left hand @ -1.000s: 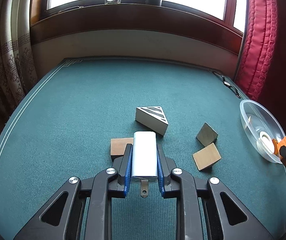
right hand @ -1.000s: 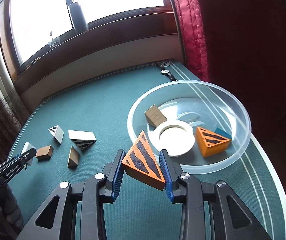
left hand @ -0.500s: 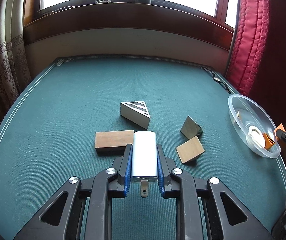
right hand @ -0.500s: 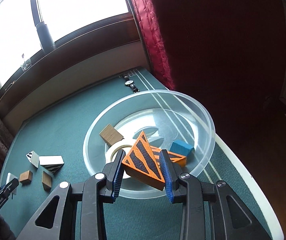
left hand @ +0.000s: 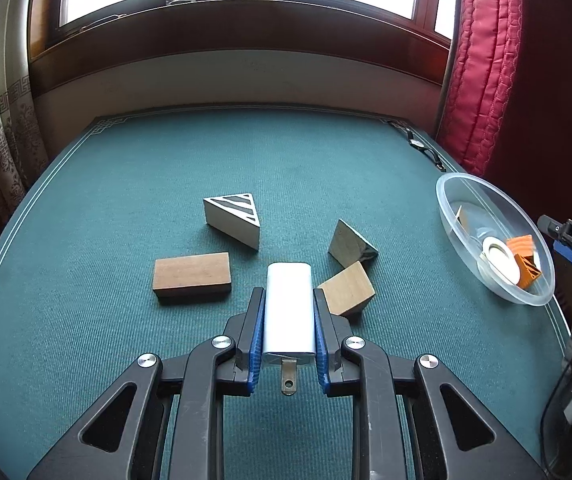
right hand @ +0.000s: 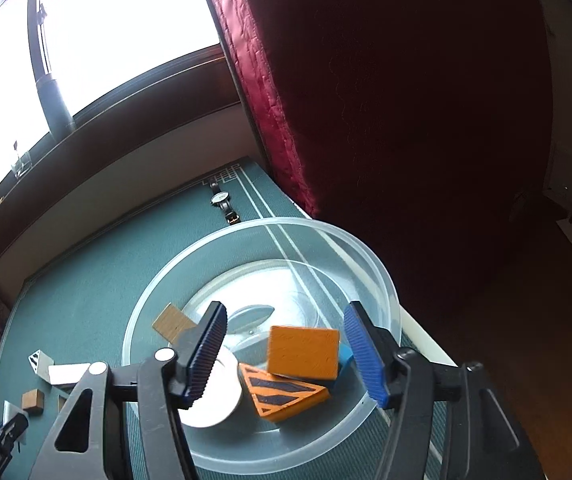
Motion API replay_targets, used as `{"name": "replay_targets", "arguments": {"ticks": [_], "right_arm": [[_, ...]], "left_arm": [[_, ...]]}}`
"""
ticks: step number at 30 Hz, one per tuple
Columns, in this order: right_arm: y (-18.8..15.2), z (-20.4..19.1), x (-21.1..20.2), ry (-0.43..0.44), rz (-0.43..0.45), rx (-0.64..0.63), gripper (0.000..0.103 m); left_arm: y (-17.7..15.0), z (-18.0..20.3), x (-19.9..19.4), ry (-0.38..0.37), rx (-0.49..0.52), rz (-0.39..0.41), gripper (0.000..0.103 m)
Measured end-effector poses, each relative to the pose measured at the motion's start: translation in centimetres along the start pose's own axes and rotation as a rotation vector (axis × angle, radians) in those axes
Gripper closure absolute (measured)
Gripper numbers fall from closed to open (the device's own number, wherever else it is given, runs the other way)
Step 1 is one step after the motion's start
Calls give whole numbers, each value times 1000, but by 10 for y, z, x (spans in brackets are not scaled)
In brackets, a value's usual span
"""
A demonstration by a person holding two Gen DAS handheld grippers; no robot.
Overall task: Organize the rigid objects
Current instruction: 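Carry the striped triangle into the bowl and open right gripper while left carries charger, then lower the white charger into the clear bowl and open the left gripper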
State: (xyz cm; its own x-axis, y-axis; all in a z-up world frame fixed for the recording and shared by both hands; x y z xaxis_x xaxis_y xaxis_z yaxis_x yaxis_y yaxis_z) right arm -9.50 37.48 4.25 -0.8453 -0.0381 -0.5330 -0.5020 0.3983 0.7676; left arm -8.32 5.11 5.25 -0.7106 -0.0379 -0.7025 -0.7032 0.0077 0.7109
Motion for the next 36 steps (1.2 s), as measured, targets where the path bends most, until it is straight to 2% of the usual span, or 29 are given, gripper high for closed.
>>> {"name": "replay_targets", "arguments": {"ticks": [7, 13, 24, 36], "right_arm": [[-12, 14, -7, -35, 10, 21, 37], [-20, 17, -21, -87, 65, 3, 36], [-32, 13, -37, -111, 156, -31, 33], [-34, 21, -35, -121, 161, 9, 33]], "left_arm": [[6, 25, 0, -19, 41, -4, 81], [16, 59, 0, -58, 90, 0, 81], [40, 124, 11, -144, 163, -15, 81], [61, 175, 27, -195, 222, -12, 81]]}}
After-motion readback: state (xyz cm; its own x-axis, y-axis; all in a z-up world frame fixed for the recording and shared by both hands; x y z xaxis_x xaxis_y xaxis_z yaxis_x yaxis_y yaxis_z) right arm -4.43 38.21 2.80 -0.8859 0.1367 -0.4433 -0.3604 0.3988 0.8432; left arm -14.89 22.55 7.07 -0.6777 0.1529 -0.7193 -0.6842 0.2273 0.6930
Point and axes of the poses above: each gripper's, at about its wrist camera, not at the fingertips, and x roughly the way its jaws point, z to its right, y to its top, the point moved 1 cm from there along x, roughly the way its jaws point, and after that the axes turned 11 degrees about y, right-handed, at the moved point
